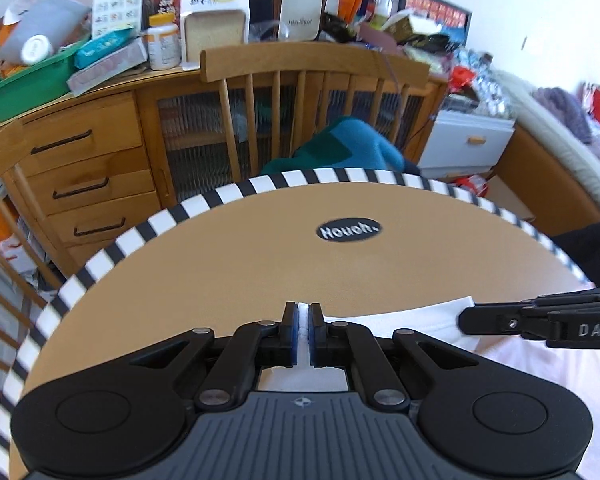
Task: Fold clothes
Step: 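Fold the white side over the shirt body with both grippers and open them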
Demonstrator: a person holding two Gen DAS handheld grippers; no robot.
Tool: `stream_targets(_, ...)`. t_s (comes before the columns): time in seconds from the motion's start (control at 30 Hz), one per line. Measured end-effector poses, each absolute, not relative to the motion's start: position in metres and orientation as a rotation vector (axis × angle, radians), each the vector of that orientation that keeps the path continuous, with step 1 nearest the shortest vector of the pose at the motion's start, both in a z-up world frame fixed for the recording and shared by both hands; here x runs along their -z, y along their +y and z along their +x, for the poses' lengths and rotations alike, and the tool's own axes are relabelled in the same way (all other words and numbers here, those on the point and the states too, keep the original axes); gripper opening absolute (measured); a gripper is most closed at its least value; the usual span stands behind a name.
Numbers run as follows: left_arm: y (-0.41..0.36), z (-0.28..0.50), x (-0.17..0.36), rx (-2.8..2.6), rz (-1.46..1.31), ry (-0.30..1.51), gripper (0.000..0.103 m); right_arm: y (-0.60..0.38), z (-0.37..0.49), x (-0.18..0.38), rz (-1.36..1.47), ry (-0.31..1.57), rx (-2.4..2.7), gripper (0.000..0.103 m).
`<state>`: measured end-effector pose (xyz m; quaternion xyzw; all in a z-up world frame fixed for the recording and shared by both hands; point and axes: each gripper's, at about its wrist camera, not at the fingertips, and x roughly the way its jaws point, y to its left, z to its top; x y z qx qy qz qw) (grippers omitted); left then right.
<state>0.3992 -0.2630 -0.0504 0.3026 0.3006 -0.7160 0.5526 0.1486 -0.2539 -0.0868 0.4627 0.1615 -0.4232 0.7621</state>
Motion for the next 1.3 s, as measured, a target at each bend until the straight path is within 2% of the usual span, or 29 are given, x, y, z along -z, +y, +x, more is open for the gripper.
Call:
stream_targets(0.23,-0.170,0.406,0.044,1.721,0.654,0.736,0.006,-0.186,0.150,0.084,1.000,0.398,0.884,0.004)
stream_targets(0.4,-0.124,0.403,0.074,1.689,0.687,0.782,0.006,-0.152,0.153,0.100,1.007,0.474,0.871,0.004)
stream_targets(0.6,-0.102,0.398,0.109,1.637,0.717,0.817,0.006,-0.133,0.157,0.120,1.017,0.538,0.886,0.004)
stream_targets(0.97,-0.095,0.392,0.122,1.608,0.751,0.837,0.007,-0.118,0.157,0.133,0.993,0.605,0.890,0.005)
stream_targets(1.13,-0.091,0.390,0.129,1.597,0.759,0.840,0.010,-0.115,0.154,0.133,0.999,0.603,0.888,0.008)
stream_targets(1.17,-0.089,0.391,0.128,1.599,0.759,0.843,0.012,-0.113,0.154,0.132,0.996,0.607,0.887,0.010)
stream_targets(1.2,-0.085,0.392,0.127,1.603,0.759,0.850,0.013,-0.110,0.154,0.131,0.987,0.623,0.883,0.017)
stream_targets(1.3,-0.067,0.398,0.121,1.627,0.763,0.856,0.016,-0.094,0.151,0.124,0.940,0.684,0.837,0.021)
